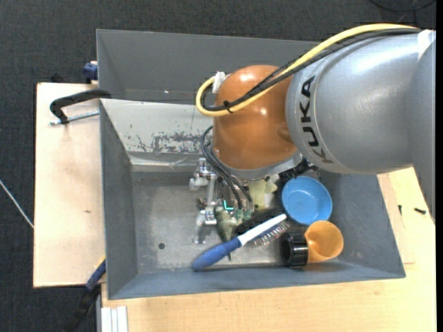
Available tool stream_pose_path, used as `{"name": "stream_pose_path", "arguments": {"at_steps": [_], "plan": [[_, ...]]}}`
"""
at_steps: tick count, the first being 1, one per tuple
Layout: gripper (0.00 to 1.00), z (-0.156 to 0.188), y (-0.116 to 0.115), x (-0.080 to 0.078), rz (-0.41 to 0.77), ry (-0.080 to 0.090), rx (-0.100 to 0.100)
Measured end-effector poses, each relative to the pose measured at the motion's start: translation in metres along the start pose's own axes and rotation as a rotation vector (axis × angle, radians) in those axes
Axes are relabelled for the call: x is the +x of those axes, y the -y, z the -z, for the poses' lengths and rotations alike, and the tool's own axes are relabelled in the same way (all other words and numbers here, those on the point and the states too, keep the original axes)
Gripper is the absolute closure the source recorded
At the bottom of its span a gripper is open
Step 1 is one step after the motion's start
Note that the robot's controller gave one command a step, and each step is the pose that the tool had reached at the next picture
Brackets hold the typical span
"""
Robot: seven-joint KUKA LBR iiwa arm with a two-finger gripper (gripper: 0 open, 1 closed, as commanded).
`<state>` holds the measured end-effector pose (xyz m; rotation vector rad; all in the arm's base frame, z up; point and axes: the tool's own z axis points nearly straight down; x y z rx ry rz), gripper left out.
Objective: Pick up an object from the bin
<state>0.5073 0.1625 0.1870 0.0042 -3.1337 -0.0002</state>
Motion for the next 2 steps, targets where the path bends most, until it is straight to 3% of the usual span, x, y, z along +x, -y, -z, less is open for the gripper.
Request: {"name": "stream_pose_path", "arguments": {"at_steps": [1,2], "plan": [[0.0,-0.075,0.058,0.016,0.23,0.001,0.003],[0.0,-0.114,0.107,0.006,0.438,0.017,-0.003]]}}
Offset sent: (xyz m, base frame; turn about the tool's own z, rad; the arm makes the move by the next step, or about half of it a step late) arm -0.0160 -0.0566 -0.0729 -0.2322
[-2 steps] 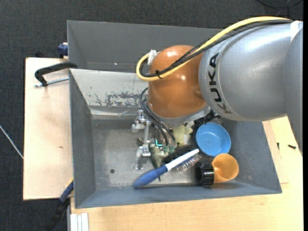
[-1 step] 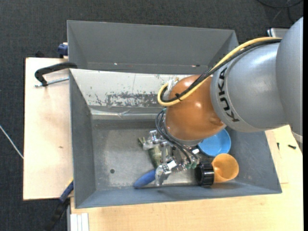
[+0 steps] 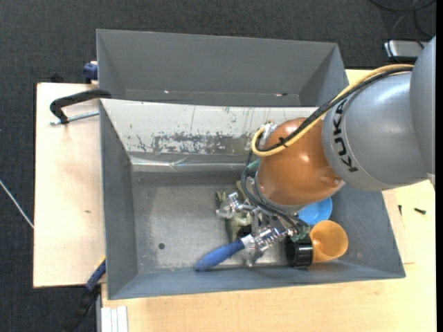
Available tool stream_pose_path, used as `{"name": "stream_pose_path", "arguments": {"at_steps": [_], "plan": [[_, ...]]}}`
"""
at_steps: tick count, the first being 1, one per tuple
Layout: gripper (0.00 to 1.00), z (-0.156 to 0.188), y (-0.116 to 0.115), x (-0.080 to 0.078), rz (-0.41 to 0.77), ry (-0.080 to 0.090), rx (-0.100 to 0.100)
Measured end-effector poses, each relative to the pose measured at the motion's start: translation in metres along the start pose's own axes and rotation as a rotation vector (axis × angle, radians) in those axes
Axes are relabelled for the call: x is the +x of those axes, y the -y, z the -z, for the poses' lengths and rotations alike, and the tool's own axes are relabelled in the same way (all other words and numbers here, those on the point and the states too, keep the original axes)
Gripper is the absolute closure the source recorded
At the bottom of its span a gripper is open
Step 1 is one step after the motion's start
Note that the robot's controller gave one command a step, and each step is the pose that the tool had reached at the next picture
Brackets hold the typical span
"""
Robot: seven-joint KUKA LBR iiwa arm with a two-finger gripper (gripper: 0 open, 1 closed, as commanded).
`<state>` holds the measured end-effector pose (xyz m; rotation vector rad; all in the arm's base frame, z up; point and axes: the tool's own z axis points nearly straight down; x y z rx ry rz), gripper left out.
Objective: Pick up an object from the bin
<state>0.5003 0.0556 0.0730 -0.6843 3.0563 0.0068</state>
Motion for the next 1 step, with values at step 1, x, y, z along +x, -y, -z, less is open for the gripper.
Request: {"name": "stream_pose_path", "arguments": {"at_steps": [1], "plan": [[0.0,0.0002,-0.0145,-0.0015,0.075,-0.001,0.006]]}}
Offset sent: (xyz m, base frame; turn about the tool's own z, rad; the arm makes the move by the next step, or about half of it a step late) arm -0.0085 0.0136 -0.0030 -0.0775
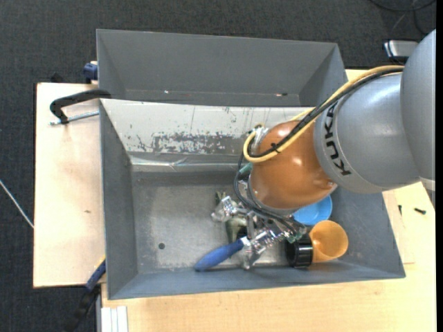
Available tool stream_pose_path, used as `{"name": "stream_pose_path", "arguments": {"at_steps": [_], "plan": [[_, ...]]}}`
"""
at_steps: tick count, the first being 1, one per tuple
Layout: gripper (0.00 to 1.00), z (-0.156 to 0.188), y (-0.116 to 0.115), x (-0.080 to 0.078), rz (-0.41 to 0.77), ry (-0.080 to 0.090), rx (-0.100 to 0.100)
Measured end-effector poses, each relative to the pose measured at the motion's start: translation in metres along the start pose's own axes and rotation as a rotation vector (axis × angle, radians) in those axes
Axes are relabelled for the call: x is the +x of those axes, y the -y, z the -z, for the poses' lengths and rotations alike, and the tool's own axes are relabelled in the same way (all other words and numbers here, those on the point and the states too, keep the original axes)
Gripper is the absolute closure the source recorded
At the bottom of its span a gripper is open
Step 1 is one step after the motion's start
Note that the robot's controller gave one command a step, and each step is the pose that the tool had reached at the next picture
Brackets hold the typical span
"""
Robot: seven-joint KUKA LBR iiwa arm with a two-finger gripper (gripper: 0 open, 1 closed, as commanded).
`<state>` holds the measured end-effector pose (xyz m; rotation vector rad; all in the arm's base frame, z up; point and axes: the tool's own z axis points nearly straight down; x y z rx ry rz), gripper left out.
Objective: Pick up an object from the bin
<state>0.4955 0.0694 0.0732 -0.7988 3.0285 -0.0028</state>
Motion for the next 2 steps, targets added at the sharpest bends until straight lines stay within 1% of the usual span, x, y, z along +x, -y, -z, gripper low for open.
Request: {"name": "stream_pose_path", "arguments": {"at_steps": [1,2], "plan": [[1.0,0.002,-0.002,-0.002,0.003,0.007,-0.002],[1.0,0.149,0.015,-0.009,-0.029,0.004,0.0]]}}
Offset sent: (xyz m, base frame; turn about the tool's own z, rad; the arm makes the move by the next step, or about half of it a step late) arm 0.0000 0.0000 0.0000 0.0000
